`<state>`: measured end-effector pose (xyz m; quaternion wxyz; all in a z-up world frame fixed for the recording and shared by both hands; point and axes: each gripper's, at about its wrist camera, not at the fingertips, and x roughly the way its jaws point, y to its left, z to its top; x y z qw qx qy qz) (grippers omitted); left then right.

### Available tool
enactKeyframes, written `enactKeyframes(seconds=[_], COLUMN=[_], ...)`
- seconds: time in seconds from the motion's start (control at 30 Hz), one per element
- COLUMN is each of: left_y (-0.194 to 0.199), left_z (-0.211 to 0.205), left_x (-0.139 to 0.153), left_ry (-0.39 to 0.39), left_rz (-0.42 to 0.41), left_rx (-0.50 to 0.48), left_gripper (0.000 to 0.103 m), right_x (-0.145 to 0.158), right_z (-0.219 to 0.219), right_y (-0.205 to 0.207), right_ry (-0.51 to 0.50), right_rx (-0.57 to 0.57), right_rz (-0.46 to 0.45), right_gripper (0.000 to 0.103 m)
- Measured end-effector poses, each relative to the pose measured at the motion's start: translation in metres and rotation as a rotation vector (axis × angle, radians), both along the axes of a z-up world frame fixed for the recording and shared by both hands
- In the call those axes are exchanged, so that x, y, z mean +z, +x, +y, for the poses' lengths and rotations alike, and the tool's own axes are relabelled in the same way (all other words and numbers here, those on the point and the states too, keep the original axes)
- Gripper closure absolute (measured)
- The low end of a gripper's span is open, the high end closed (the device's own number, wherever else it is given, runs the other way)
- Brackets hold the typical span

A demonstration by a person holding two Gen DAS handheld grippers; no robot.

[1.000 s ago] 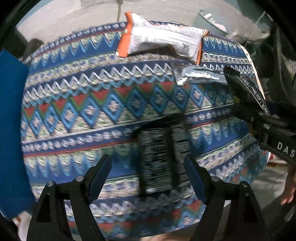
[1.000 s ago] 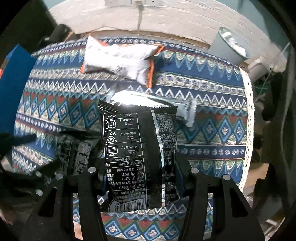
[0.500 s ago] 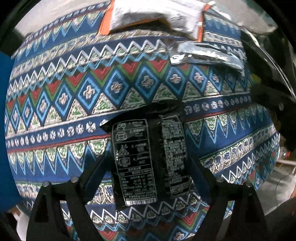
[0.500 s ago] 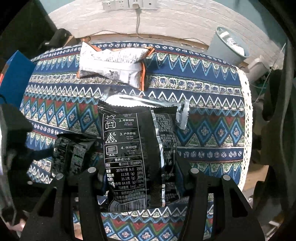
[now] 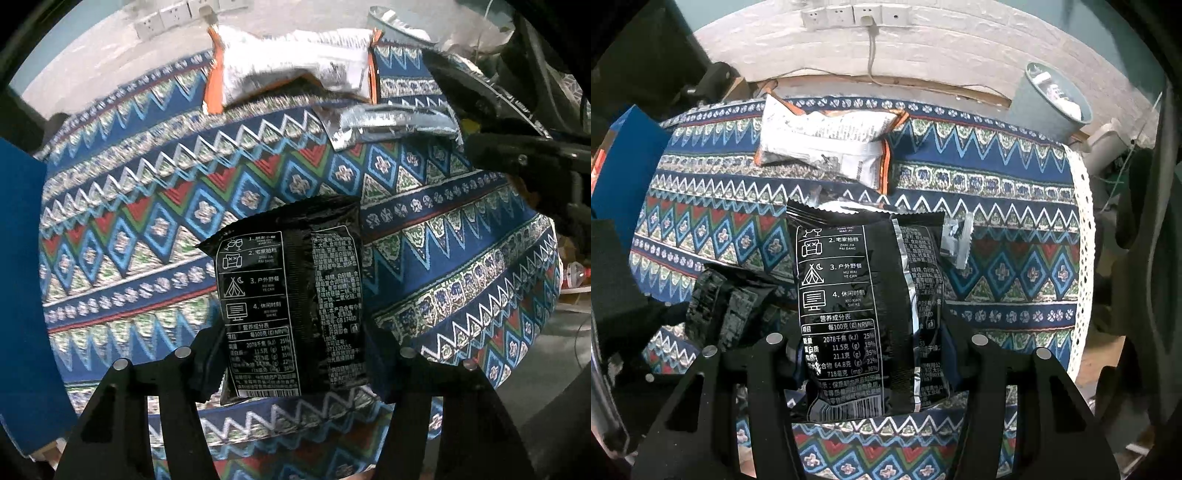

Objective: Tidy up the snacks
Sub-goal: 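Lift both black bags and carry them toward the box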

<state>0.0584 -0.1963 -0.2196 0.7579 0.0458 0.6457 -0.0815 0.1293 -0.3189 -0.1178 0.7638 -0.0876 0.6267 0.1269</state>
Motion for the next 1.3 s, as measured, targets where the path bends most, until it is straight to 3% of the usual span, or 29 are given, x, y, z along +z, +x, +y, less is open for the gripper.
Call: enactKeyframes(seconds=[0.47,0.53,0.97,1.3], left_y=[-0.01,-0.019,-0.024,-0.027], left_z=[0.041,0.044,0.093,0.13], left_x=[0.075,0.097,0.133,0.148], left_ry=[0.092,0.1,0.119,0.123], left_rz=[-0.183,-0.209,-0.333,-0.372], left_rx=[-0.028,-0.022,0.01,0.055], left_gripper=[0.039,0.039,0.039,0.039], right_x=[0.026,0.031,0.069,0.09], right_z=[0.031,0.038,0.084,0.122], right_y=[-0.004,-0.005,-0.012,-0.019], right_ry=[0.008,0.008,0.084,0.127], right_rx=[0.058,0.071,0.149,0.213], right_rz=[-0.059,-0.071,-0.136,-0.163], right_gripper=[0.049,0.049,0.049,0.049])
